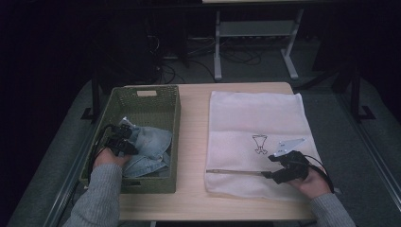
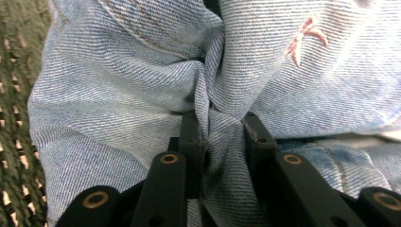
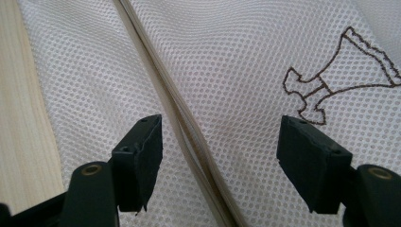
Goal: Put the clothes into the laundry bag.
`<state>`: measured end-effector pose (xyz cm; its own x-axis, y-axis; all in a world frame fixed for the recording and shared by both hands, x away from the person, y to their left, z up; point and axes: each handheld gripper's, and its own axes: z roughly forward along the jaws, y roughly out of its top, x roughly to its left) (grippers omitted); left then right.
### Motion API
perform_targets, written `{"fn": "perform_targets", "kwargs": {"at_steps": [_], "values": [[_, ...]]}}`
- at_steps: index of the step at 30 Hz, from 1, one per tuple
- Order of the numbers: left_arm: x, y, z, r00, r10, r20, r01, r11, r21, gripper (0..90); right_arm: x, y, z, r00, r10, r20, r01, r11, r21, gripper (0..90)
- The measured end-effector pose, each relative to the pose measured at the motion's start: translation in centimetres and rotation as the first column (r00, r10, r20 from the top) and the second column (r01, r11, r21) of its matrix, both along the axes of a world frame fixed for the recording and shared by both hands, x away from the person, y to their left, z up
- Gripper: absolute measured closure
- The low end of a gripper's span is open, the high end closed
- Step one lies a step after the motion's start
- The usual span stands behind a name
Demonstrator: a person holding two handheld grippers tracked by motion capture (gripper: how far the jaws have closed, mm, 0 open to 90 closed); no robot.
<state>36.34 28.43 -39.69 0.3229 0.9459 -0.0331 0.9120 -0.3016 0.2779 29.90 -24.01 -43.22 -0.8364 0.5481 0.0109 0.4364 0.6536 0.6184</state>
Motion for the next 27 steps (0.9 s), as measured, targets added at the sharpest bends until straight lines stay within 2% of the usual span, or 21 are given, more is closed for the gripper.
{"fn": "perform_targets", "kwargs": {"at_steps": [3, 4, 6, 7, 11, 15, 16, 17, 18, 19, 20, 21, 23, 27], "values": [[-0.1, 0.0, 0.1, 1.0000, -0.003, -0.003, 0.003, 0.9999, -0.015, 76.3, 0.0, 0.0, 0.0, 1.0000, 0.000, -0.001, 0.000, 1.000, 0.000, 31.2], [-0.3, 0.1, 0.5, 0.9998, -0.022, -0.001, 0.022, 0.9984, -0.052, 77.3, 0.0, 0.1, 0.1, 1.0000, 0.004, -0.001, -0.004, 1.000, -0.001, 31.5], [-0.3, 0.2, 0.7, 0.9995, -0.032, 0.000, 0.032, 0.9977, -0.060, 77.9, 0.0, 0.0, 0.1, 1.0000, 0.004, -0.002, -0.004, 1.000, 0.001, 31.5], [-0.5, 0.5, 1.1, 0.9993, -0.037, 0.000, 0.037, 0.9947, -0.096, 78.1, 0.0, 0.0, 0.1, 1.0000, 0.003, -0.004, -0.003, 1.000, 0.004, 31.5], [-1.0, 1.0, 1.8, 0.9990, -0.043, 0.008, 0.044, 0.9865, -0.158, 78.5, 0.1, 0.0, 0.2, 1.0000, 0.005, -0.006, -0.005, 1.000, 0.012, 31.6], [-1.2, 1.1, 2.0, 0.9986, -0.052, 0.011, 0.054, 0.9820, -0.181, 78.7, 0.1, 0.1, 0.2, 0.9999, 0.012, -0.005, -0.012, 1.000, 0.013, 31.7], [-1.4, 1.1, 2.5, 0.9975, -0.068, 0.015, 0.070, 0.9701, -0.233, 78.8, 0.1, 0.3, 0.3, 0.9998, 0.018, -0.004, -0.018, 1.000, 0.011, 31.7], [-1.5, 1.0, 2.6, 0.9973, -0.072, 0.017, 0.074, 0.9656, -0.249, 78.8, 0.1, 0.3, 0.4, 0.9998, 0.020, -0.004, -0.020, 1.000, 0.011, 31.7], [-1.5, 1.0, 2.6, 0.9973, -0.072, 0.017, 0.074, 0.9656, -0.249, 78.8, 0.1, 0.3, 0.4, 0.9998, 0.020, -0.004, -0.020, 1.000, 0.011, 31.7], [-1.6, 0.9, 2.8, 0.9964, -0.083, 0.019, 0.085, 0.9605, -0.265, 78.8, 0.2, 0.4, 0.5, 0.9998, 0.021, -0.001, -0.021, 1.000, 0.016, 31.7], [-1.6, 0.8, 2.9, 0.9957, -0.090, 0.020, 0.092, 0.9547, -0.283, 78.8, 0.2, 0.4, 0.5, 0.9998, 0.021, -0.001, -0.021, 1.000, 0.016, 31.7], [-1.8, 0.7, 3.2, 0.9938, -0.110, 0.021, 0.111, 0.9446, -0.309, 78.9, 0.2, 0.4, 0.6, 0.9997, 0.023, 0.005, -0.023, 1.000, 0.022, 31.6], [-1.8, 0.6, 3.2, 0.9938, -0.109, 0.022, 0.111, 0.9442, -0.310, 78.9, 0.2, 0.4, 0.6, 0.9997, 0.023, 0.004, -0.023, 0.999, 0.027, 31.6], [-2.0, 0.8, 3.2, 0.9932, -0.114, 0.022, 0.115, 0.9324, -0.343, 78.9, 0.3, 0.5, 0.4, 0.9995, 0.031, -0.009, -0.031, 0.999, 0.013, 31.0]]}}
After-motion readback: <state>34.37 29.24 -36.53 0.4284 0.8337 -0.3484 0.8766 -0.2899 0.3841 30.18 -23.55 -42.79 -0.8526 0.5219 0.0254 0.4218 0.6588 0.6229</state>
